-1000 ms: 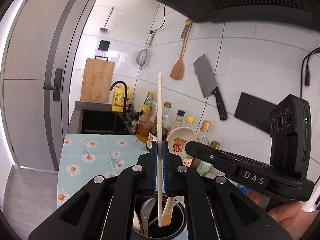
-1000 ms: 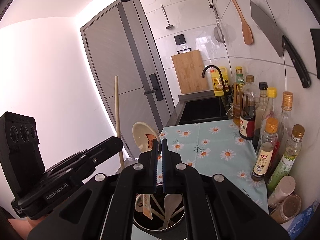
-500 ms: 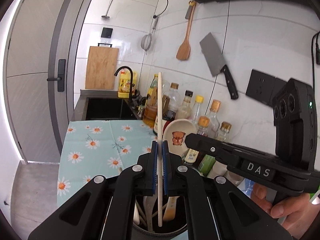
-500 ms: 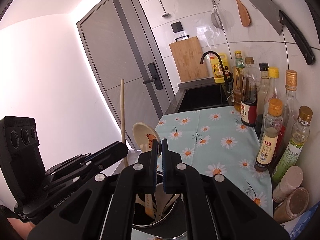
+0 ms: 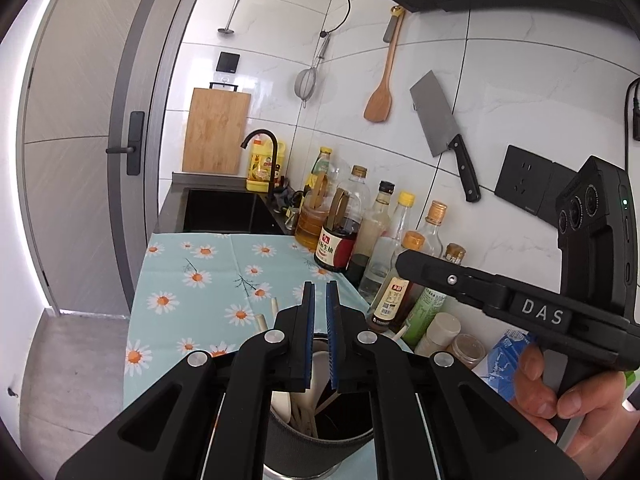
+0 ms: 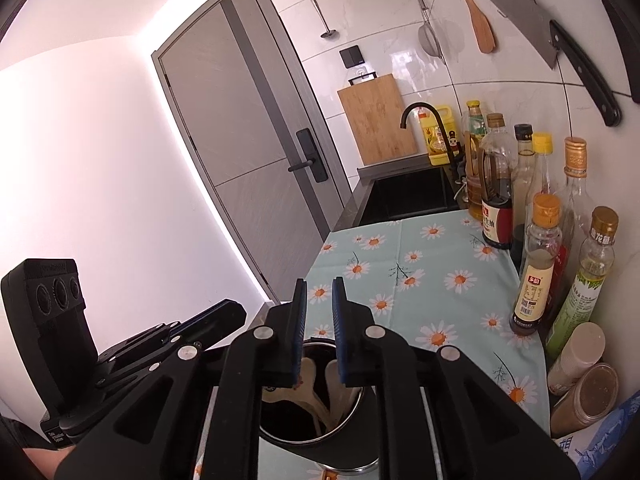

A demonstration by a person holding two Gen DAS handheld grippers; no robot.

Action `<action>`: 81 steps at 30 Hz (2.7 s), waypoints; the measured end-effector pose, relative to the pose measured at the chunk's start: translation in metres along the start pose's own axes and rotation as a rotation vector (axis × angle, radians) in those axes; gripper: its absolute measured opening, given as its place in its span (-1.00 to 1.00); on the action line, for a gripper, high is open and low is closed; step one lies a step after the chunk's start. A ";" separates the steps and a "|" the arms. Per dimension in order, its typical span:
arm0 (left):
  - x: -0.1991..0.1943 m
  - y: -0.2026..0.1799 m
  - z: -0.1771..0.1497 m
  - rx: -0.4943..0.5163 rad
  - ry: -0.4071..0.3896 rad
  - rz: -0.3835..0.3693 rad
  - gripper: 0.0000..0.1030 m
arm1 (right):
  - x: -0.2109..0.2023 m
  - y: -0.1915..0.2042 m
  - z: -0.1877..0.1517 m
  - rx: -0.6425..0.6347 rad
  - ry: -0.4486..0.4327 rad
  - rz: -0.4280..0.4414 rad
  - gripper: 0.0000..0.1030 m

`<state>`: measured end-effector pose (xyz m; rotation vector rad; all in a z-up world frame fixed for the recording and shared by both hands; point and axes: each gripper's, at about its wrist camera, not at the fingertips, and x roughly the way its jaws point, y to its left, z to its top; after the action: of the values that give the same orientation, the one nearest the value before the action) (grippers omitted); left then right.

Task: Organize utensils
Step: 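Open left gripper dropping chopstick into holder while right gripper releases the spoon, then move both tools back down to the remaining chopsticks beside the holder, then close right gripper on one wooden chopstick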

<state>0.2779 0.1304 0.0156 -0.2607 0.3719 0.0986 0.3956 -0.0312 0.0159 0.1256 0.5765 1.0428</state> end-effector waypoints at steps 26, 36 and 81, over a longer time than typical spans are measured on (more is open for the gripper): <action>-0.087 0.002 -0.041 -0.053 0.117 0.031 -0.38 | -0.047 0.006 -0.075 0.026 0.306 -0.048 -0.57; -0.090 0.012 -0.097 -0.129 0.258 0.032 -0.38 | -0.021 0.005 -0.127 0.027 0.540 -0.056 -0.56; -0.090 0.062 -0.200 -0.259 0.507 0.058 -0.38 | 0.094 0.030 -0.222 -0.090 1.112 -0.288 -0.75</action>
<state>0.1165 0.1320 -0.1455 -0.5343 0.8731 0.1379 0.2951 0.0255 -0.1976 -0.6457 1.4926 0.7861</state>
